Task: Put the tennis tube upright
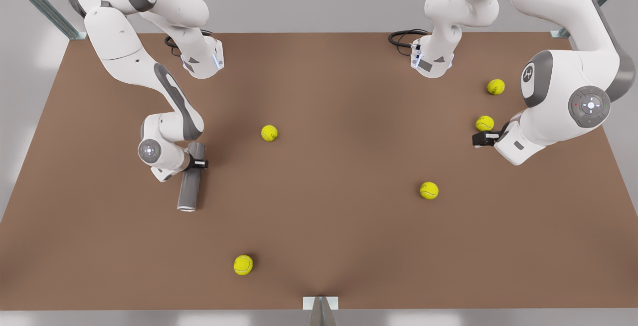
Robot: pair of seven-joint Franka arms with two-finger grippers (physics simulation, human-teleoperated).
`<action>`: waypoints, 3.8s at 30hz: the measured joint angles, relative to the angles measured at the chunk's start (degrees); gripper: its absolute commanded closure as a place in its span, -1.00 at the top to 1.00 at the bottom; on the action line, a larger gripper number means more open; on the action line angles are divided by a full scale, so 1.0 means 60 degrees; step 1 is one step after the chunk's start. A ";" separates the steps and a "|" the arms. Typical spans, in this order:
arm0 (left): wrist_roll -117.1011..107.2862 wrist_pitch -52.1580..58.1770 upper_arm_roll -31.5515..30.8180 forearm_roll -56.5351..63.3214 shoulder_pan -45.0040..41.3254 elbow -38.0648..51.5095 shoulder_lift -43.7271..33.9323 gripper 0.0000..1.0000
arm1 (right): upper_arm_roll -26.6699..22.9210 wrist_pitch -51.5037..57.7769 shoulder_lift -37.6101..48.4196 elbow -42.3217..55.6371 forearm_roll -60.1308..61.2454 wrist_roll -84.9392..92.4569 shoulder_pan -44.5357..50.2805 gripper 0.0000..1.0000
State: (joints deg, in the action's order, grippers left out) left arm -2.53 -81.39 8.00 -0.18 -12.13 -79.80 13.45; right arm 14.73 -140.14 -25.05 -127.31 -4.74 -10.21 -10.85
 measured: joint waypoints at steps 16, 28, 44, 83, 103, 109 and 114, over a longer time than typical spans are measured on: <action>-0.0004 -0.0041 0.0000 0.0000 0.0029 0.0000 0.0000 1.00 | 0.0724 0.1328 -0.0042 0.2647 -0.0265 -0.0042 0.1868 0.27; -0.0004 -0.0094 0.0000 0.0002 0.0181 0.0000 0.0029 1.00 | 0.0724 0.1723 -0.0087 0.3594 -0.0697 0.3870 0.3714 0.27; -0.0003 -0.0088 0.0000 0.0001 0.0223 -0.0081 0.0029 1.00 | 0.0724 0.1675 -0.1701 0.6012 -0.1981 0.8158 0.5061 0.28; -0.1827 -0.1493 -0.0028 -0.4603 0.0489 -0.1265 0.2168 1.00 | -0.0289 0.8778 0.1782 0.8341 -0.0652 0.0720 0.1571 1.00; 0.4741 -0.3835 -0.0215 -1.0304 0.1080 -0.5727 0.2620 1.00 | -0.0215 0.8460 0.1537 0.8460 -0.0616 0.0705 0.1658 1.00; 0.6470 -0.4306 -0.0922 -1.1603 0.1011 -0.5713 0.3119 1.00 | -0.0215 0.8460 0.1537 0.8460 -0.0630 0.0705 0.1677 1.00; 0.7163 -0.4648 -0.1165 -1.2080 0.0978 -0.5713 0.3427 1.00 | -0.0215 0.8460 0.1537 0.8460 -0.0645 0.0705 0.1661 1.00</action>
State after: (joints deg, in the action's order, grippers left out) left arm 40.45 -109.27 1.01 -72.66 -6.26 -114.08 34.02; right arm 13.44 -89.38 -15.83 -76.55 -8.61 -5.98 -0.88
